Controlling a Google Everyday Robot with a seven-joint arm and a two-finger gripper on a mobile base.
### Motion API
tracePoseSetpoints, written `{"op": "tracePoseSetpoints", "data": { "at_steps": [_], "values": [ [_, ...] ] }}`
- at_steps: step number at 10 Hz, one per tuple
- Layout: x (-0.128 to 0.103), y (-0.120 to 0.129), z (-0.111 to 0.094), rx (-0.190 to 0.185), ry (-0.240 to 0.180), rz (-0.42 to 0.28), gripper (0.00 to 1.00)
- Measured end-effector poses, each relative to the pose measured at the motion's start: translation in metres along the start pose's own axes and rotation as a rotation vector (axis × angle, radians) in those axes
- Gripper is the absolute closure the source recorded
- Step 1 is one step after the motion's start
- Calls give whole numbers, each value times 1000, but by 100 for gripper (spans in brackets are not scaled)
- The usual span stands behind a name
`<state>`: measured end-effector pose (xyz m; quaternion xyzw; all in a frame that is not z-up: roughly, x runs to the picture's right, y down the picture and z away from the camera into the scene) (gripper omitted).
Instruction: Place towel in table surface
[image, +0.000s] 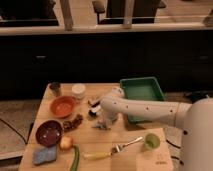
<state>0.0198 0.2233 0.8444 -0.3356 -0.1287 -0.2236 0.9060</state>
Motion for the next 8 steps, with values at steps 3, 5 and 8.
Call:
{"op": "tracePoseSetpoints", "data": {
  "at_steps": [3, 5, 8],
  "values": [
    [2, 1, -3, -1, 0, 1, 100],
    [3, 0, -5, 4, -2, 0, 100],
    [4, -2, -9, 16, -8, -4, 100]
  ]
}}
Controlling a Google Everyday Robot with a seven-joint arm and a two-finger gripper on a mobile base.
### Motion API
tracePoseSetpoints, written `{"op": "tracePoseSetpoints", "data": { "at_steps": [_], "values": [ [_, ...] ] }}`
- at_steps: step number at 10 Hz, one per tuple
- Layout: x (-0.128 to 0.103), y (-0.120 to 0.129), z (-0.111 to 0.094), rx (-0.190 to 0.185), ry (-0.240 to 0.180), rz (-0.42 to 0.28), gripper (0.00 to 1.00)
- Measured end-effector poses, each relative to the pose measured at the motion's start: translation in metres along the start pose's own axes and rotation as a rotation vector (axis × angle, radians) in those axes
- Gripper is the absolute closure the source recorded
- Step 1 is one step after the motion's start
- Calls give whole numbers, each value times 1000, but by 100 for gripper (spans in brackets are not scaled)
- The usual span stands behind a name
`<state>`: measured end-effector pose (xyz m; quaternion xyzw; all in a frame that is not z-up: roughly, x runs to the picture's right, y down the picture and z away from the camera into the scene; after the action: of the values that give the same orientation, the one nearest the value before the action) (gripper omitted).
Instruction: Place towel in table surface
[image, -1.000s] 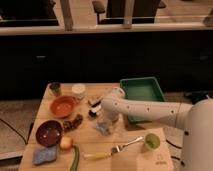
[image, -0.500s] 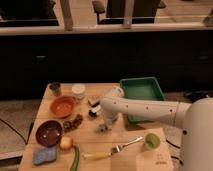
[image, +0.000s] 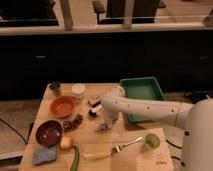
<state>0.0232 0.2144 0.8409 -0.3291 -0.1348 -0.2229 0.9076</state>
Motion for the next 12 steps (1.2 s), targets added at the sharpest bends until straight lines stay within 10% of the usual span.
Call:
{"op": "tracePoseSetpoints", "data": {
  "at_steps": [12],
  "values": [
    [-11, -7, -106, -2, -49, -229, 100]
  ]
}}
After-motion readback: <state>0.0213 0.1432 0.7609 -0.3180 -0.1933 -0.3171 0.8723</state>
